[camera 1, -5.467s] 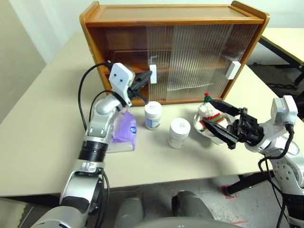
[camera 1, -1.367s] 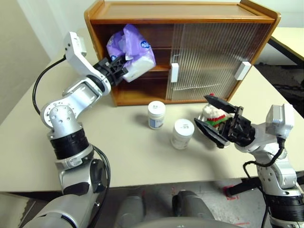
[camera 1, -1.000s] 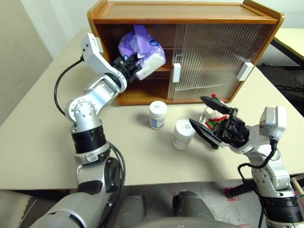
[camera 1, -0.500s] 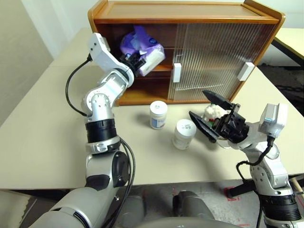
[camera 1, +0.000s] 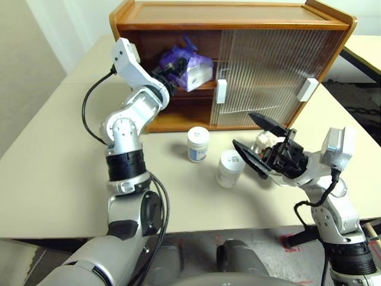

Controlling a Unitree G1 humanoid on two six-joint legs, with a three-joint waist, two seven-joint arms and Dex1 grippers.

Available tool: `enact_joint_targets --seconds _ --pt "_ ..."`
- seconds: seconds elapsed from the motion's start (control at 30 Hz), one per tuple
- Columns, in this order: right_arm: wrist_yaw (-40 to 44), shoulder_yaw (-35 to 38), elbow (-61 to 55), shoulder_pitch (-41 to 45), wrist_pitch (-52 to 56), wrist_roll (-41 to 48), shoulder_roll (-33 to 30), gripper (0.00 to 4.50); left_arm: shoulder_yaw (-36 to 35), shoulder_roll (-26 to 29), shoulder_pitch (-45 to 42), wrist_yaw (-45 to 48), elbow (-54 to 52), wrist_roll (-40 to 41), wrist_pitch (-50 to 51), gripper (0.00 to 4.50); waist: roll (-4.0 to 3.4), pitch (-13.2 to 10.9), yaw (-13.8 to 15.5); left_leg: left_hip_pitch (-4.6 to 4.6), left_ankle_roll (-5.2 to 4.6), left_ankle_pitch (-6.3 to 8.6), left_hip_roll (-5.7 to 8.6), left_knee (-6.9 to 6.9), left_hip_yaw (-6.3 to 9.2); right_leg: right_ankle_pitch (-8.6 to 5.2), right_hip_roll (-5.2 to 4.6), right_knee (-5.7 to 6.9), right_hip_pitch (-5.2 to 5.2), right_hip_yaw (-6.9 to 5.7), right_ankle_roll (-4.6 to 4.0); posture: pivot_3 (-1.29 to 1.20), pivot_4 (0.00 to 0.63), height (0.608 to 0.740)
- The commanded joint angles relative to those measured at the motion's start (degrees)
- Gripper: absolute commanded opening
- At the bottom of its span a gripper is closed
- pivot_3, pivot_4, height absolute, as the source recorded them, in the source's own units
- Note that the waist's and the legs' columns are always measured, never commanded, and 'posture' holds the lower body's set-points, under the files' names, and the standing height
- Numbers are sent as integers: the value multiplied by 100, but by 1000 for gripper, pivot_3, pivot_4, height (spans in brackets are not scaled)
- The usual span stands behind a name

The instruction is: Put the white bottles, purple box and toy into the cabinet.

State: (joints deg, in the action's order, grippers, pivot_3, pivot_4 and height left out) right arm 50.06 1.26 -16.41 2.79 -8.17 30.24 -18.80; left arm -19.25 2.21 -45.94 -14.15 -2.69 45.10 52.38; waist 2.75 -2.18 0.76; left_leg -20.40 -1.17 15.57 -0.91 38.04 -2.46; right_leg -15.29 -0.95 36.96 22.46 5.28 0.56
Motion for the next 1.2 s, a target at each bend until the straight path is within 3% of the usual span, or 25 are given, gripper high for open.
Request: enact_joint_targets --seconds 0.03,0.27,0.33,0.5,0.7,0.83,1.2 --pt "111 5 81 -6 -12 101 -29 4500 368 293 391 371 -485 41 498 4474 -1 0 2 1 0 0 0 0 1 0 0 0 0 0 0 88 0 740" --pt "218 14 44 5 220 374 -67 4500 1018 1242 937 1138 -1276 -229 860 4474 -2 -1 7 3 0 0 0 3 4 4 -2 4 0 0 -8 99 0 740" --pt "353 64 67 12 408 530 -216 4500 1223 1483 1029 1474 -1396 -321 718 4087 -3 -1 10 5 0 0 0 2 3 4 -1 5 0 0 -7 102 0 740" --pt "588 424 409 239 645 820 -560 4500 1657 1608 1033 2164 -1366 -544 378 2287 -3 -2 32 2 -18 -11 2 4 4 3 -6 1 -3 -2 -8 101 0 740" --pt "863 538 614 397 718 833 -741 4500 2072 1352 860 2482 -680 -1242 -377 8 -4 -2 31 2 -23 -14 2 3 5 -2 -4 -8 -7 0 1 100 0 740" --pt "849 471 477 366 783 785 -674 4500 2301 1257 665 2649 -113 -1757 -840 8 -5 -3 15 1 -24 -14 3 3 7 -5 -1 -8 -7 3 3 90 0 740" --pt "866 434 435 255 767 728 -576 4500 2059 941 88 2638 1269 -2553 -1868 8 -5 -3 16 -4 -24 -14 2 3 8 -7 -4 -10 -5 0 7 62 0 740"
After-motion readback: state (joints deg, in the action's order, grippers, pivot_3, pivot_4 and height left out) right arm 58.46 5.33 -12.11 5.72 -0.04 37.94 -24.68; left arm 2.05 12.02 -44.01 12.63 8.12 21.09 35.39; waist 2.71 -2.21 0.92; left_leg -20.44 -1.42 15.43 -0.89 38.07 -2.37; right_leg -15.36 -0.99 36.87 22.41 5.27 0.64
